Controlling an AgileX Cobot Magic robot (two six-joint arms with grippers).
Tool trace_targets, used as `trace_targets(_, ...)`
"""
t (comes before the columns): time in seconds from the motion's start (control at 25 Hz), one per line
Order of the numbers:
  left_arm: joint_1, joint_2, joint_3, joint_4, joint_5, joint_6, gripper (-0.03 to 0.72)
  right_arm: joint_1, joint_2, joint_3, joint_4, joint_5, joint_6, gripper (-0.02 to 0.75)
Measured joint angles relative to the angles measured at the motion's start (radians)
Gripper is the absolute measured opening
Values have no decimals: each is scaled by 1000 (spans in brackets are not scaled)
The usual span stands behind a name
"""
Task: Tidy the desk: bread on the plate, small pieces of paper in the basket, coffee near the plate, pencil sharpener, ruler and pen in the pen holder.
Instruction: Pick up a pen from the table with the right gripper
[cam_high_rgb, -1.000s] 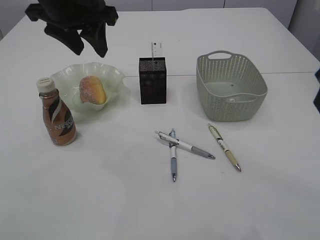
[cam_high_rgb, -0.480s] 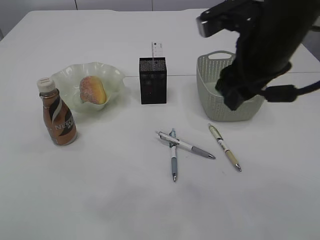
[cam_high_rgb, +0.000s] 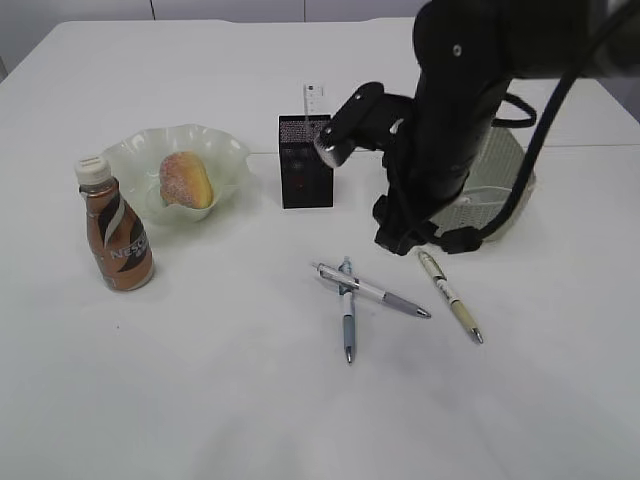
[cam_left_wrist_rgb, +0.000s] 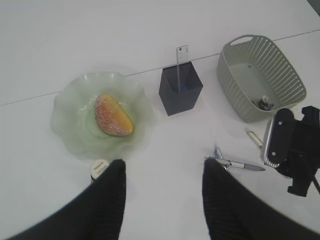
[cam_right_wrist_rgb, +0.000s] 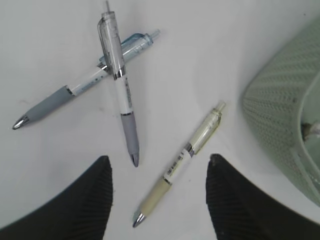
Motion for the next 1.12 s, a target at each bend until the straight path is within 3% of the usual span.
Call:
trace_targets(0.44,0,-12,0,18,1,0,361,0,156,-12,10,-61,-193,467)
trace_targets(0.72,0,-12,0,29,1,0,361,0,223,-74,82,-62,-206,467)
trace_targets(1.12,0,-12,0,30,1,0,361,0,289,-112,97,-56,-209,467)
